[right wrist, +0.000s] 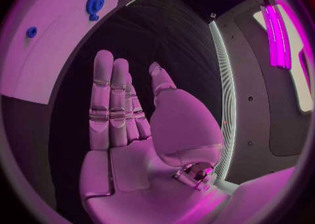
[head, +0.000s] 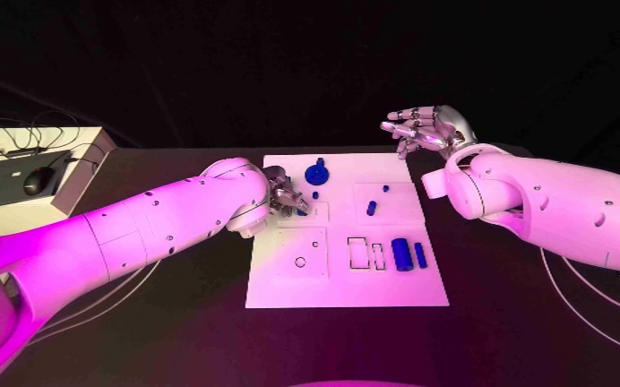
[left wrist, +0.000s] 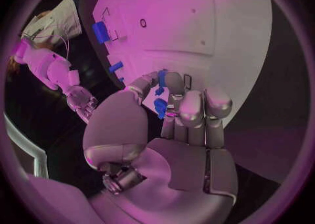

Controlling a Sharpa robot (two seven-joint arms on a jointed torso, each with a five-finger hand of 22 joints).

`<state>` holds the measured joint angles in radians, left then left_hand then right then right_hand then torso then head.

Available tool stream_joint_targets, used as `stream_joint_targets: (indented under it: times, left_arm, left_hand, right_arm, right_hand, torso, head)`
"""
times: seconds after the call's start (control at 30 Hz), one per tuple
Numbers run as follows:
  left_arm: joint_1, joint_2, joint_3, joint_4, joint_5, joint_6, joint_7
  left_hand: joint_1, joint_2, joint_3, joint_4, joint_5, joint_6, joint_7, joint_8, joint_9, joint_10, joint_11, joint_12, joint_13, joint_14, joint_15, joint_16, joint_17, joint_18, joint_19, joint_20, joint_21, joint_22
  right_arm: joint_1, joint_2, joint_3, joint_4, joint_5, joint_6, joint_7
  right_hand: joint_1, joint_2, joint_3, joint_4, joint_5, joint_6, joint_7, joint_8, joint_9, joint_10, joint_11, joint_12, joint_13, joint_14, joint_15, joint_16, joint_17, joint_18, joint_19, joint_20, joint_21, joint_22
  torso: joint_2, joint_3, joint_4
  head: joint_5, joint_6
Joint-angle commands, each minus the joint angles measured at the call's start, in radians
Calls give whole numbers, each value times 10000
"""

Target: Assemble the parts on the task board

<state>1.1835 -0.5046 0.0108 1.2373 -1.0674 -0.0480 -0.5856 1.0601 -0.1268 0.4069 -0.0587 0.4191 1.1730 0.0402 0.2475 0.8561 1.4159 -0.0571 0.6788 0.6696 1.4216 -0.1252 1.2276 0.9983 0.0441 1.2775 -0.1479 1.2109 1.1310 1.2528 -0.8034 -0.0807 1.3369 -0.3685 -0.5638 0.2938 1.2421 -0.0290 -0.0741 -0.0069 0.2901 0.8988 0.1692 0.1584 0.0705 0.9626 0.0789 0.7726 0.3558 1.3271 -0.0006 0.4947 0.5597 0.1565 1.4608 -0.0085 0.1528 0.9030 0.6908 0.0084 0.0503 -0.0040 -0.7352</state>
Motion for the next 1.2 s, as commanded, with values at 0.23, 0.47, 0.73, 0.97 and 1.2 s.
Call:
stream_joint_targets:
  times: [0.23,0.47,0.73,0.97,1.2]
  left_arm:
    - [-87,85,-43,-15,89,57,11]
    - [-87,92,-26,-16,115,72,25]
    - [-87,82,-6,-55,117,-2,23]
    - [-87,67,19,-95,114,-61,23]
    - [-88,41,37,-84,113,-41,27]
  left_hand:
    - [387,530,-1077,561,-94,1354,-1154,-7,2458,738,-578,72,-47,-17,-68,27,-34,-126,99,-21,-103,44]
    - [510,372,-1459,1082,-100,1377,-1165,-8,2444,731,-583,94,-77,-17,-72,47,-43,-134,111,-29,-140,86]
    - [534,358,-1498,1161,-97,1373,-1164,-7,2447,725,-583,98,-82,-26,-75,33,-65,-135,111,-29,-149,96]
    - [536,404,-1769,1329,-107,1368,-1172,15,2471,721,-587,113,-91,-24,-78,38,-70,-131,115,-32,-178,111]
    - [611,631,-3408,1563,-166,1417,-1194,30,2481,714,-592,128,-110,-25,-82,43,-79,-139,131,-35,-209,157]
  right_arm:
    - [-10,6,4,-10,-35,134,63]
    - [-15,8,4,-17,-36,134,66]
    - [-19,9,3,-23,-37,133,67]
    - [-22,6,3,-24,-38,132,67]
    - [-26,2,3,-26,-38,130,69]
  right_hand:
    - [-89,14,-15,29,56,23,70,25,-2,-18,-16,30,-6,40,40,-37,15,103,153,-33,51,-7]
    - [-89,14,-15,29,56,23,70,25,-2,-18,-16,30,-6,40,40,-37,15,103,153,-33,51,-7]
    - [-89,14,-15,29,56,23,70,25,-2,-18,-16,30,-6,40,40,-37,15,103,153,-33,51,-7]
    - [-89,14,-15,29,56,23,70,25,-2,-18,-16,30,-6,40,40,-37,15,103,153,-33,51,-7]
    - [-89,14,-15,29,56,23,70,25,-2,-18,-16,30,-6,40,40,-37,15,103,153,-33,51,-7]
  torso:
    - [2,1,3]
    - [3,-4,10]
    - [1,-1,7]
    - [4,-8,3]
    - [3,-8,5]
  head:
    - [-15,1]
    - [-25,-6]
    - [-15,-1]
    - [-23,1]
    - [-35,5]
